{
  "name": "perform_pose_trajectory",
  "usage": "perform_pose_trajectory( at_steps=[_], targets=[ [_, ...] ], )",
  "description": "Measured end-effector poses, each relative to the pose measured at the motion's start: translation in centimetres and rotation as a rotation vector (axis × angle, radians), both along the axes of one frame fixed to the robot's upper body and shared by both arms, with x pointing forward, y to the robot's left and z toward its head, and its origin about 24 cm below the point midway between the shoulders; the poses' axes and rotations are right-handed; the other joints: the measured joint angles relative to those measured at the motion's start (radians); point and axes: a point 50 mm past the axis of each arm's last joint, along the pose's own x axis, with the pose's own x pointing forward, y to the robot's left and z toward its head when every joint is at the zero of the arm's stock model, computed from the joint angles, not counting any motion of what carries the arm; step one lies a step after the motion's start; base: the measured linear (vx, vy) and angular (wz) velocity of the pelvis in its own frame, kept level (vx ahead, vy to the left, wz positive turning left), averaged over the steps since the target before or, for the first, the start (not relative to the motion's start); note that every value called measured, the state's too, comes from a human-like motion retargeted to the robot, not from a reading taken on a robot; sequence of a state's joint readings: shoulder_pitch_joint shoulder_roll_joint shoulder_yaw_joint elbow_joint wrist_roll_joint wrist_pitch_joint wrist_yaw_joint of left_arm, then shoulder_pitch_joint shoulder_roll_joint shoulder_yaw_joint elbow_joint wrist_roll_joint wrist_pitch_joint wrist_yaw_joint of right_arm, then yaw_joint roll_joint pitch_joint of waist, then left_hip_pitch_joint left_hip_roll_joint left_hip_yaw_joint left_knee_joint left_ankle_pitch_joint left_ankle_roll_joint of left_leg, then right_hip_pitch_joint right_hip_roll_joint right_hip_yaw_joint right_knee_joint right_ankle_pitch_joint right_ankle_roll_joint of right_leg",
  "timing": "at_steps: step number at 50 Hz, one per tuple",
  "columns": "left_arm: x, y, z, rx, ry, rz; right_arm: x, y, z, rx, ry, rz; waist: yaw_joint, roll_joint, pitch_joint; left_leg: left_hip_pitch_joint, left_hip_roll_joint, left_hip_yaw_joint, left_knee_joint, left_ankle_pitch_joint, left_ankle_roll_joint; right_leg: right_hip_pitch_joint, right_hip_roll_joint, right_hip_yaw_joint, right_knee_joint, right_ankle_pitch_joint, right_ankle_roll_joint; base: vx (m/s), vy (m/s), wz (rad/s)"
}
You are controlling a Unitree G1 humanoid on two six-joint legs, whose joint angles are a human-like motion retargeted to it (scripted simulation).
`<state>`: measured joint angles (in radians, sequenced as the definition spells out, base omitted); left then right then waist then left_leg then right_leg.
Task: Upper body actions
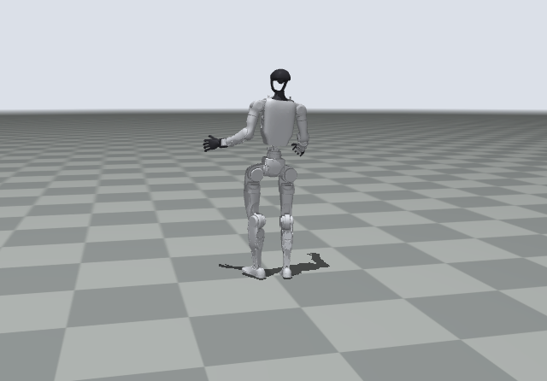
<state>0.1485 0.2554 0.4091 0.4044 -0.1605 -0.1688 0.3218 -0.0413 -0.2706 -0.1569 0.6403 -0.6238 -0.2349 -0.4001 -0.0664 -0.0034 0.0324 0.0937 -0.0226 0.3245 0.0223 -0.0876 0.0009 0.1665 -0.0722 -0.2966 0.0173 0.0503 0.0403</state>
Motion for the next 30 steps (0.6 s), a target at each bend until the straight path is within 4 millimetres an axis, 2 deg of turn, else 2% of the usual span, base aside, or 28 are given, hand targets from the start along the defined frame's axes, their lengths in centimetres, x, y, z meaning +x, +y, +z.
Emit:
perform_pose_trajectory(
  at_steps=[2, 5, 6, 9, 11, 12, 13, 15, 17, 20, 22, 25, 30],
  targets=[
    [-1.4, -2.9, -5.0, -0.22, 0.18, -0.063, -2.6, 1.4, -3.9, 0.074, 0.197, 0.021, -0.001, 0.001, 0.008, 0.002, 0.001, 0.001, 0.0, 0.001, 0.0, 0.001, 0.0, 0.001, 0.001, 0.001, 0.0, 0.0, 0.0, 0.0],
    [-4.6, -6.3, -10.5, -0.459, 0.485, -0.187, -7.5, 3.1, -8.9, 0.169, 0.506, 0.044, 0.002, 0.001, 0.027, 0.007, 0.003, 0.001, 0.0, 0.003, 0.0, 0.008, 0.001, 0.0, 0.0, 0.001, 0.0, 0.0, 0.0, 0.0],
    [-5.8, -7.1, -11.7, -0.509, 0.6, -0.234, -9.2, 3.7, -10.2, 0.172, 0.617, 0.056, 0.004, 0.0, 0.031, 0.007, 0.004, 0.0, 0.0, 0.004, 0.0, 0.009, 0.001, -0.001, 0.0, 0.002, 0.0, 0.0, 0.0, 0.0],
    [-9.1, -8.7, -13.8, -0.598, 0.878, -0.357, -14.3, 5.0, -12.7, 0.147, 0.923, 0.098, 0.01, -0.002, 0.035, 0.006, 0.004, -0.001, -0.001, 0.006, 0.0, 0.009, 0.002, -0.004, -0.001, 0.002, -0.001, 0.0, 0.0, 0.0],
    [-11.7, -9.1, -14.5, -0.611, 1.08, -0.439, -18.8, 5.9, -13.8, 0.12, 1.194, 0.165, 0.017, -0.002, 0.036, 0.005, 0.005, -0.001, -0.001, 0.007, -0.001, 0.009, 0.003, -0.006, -0.002, 0.003, -0.002, 0.0, 0.0, 0.0],
    [-12.8, -9.2, -14.7, -0.604, 1.166, -0.465, -20.7, 6.4, -13.9, 0.114, 1.317, 0.21, 0.021, -0.003, 0.036, 0.005, 0.005, 0.0, -0.001, 0.007, -0.001, 0.009, 0.003, -0.007, -0.002, 0.003, -0.003, 0.0, 0.0, 0.0],
    [-13.4, -9.3, -14.8, -0.594, 1.217, -0.472, -21.8, 6.8, -14.0, 0.12, 1.391, 0.249, 0.024, -0.005, 0.037, 0.005, 0.005, 0.0, -0.001, 0.007, -0.001, 0.009, 0.003, -0.008, -0.002, 0.003, -0.003, 0.01, -0.05, -0.23],
    [-15.5, -9.7, -14.9, -0.586, 1.337, -0.468, -24.3, 7.1, -13.9, 0.077, 1.535, 0.258, 0.062, 0.004, 0.045, 0.015, 0.026, 0.032, -0.001, 0.003, -0.008, -0.018, -0.028, 0.036, 0.03, 0.009, 0.034, 0.01, -0.07, -0.67],
    [-16.8, -10.6, -15.0, -0.618, 1.392, -0.458, -24.6, 7.2, -13.9, 0.106, 1.508, 0.123, 0.081, -0.003, 0.049, 0.017, 0.026, 0.052, -0.001, 0.0, -0.009, -0.022, -0.026, 0.052, 0.032, 0.008, 0.029, 0.0, -0.05, -0.5],
    [-18.2, -12.2, -15.2, -0.684, 1.415, -0.475, -23.2, 7.8, -14.1, 0.301, 1.381, 0.047, 0.05, -0.014, 0.057, 0.016, 0.011, 0.029, 0.0, 0.003, -0.003, -0.005, -0.008, 0.03, 0.016, 0.007, 0.006, 0.02, 0.0, 0.23],
    [-19.0, -13.4, -15.3, -0.715, 1.416, -0.519, -22.1, 6.9, -14.1, 0.375, 1.349, 0.027, 0.037, -0.011, 0.065, 0.023, 0.013, 0.03, 0.0, 0.002, -0.004, -0.001, -0.012, 0.026, 0.017, 0.01, 0.01, 0.0, 0.0, 0.0],
    [-19.5, -14.2, -15.4, -0.686, 1.445, -0.619, -21.2, 5.2, -13.8, 0.393, 1.38, -0.029, -0.011, -0.012, 0.072, 0.018, 0.016, -0.002, 0.015, -0.005, -0.01, 0.005, -0.02, -0.008, 0.018, 0.007, 0.014, -0.05, 0.04, 0.45],
    [-18.7, -13.5, -15.4, -0.622, 1.443, -0.614, -19.9, 3.9, -13.6, 0.386, 1.328, -0.117, 0.019, -0.01, 0.082, 0.024, 0.013, 0.014, 0.008, 0.004, -0.004, 0.009, -0.016, 0.011, 0.015, 0.014, 0.01, -0.01, 0.0, -0.08]
  ],
)
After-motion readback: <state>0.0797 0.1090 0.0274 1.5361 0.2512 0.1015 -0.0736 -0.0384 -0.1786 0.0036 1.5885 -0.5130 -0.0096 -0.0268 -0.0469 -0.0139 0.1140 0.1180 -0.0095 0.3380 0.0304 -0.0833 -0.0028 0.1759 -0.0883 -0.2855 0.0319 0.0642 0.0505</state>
